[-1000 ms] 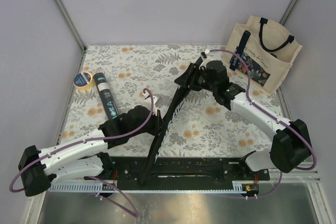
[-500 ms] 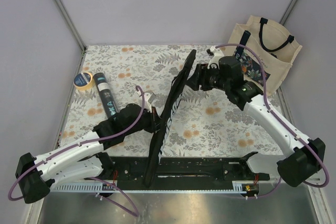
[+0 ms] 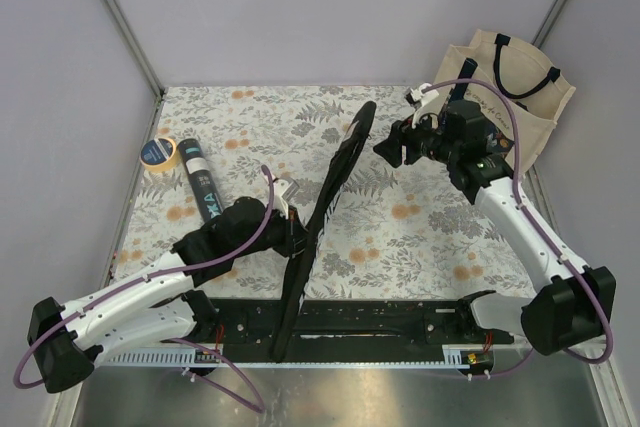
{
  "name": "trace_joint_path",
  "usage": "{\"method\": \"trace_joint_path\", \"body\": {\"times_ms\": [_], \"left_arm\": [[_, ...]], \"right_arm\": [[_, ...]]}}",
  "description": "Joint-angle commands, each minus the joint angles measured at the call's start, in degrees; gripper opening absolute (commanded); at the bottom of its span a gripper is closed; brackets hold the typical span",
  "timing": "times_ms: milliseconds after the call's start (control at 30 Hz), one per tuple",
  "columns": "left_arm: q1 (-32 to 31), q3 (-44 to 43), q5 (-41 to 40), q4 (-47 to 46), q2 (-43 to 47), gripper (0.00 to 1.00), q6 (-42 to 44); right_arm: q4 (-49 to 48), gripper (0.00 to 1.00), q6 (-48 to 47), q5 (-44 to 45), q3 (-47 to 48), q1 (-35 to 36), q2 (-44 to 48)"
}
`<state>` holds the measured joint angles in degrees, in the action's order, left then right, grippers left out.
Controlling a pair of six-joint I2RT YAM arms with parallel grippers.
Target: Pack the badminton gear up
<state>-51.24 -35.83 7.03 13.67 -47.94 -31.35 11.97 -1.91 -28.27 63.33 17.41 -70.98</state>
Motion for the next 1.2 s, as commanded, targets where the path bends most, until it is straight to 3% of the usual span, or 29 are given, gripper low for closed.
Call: {"method": "trace_joint_path", "body": {"times_ms": [0, 467, 767, 967, 1167], "left_arm": [[0.18, -0.90, 4.93, -7.61, 0.92, 0.00, 2.44], [0.27, -1.43, 4.84, -6.64, 0.66, 0.00, 3.32], [0.35, -1.69, 4.66, -6.46, 0.83, 0.00, 3.41], [0.27, -1.87, 4.75, -6.38, 0.75, 0.00, 3.58], [0.35, -1.78, 5.01, -6.29, 0.48, 0.00, 3.84]], "right_arm": [[-6.08, 0.63, -6.70, -6.53, 0.82, -0.09, -3.10], [-7.31, 0.62, -6.26, -3.81, 0.04, -0.18, -8.38], [-7.14, 0.51, -4.94, -2.84, 1.71, -0.71, -10.40], [-6.69, 0.50, -3.63, -2.05, 2.24, -1.59, -11.11], [-5.82, 0.50, -1.08, -7.14, 3.99, -4.05, -12.78]]}}
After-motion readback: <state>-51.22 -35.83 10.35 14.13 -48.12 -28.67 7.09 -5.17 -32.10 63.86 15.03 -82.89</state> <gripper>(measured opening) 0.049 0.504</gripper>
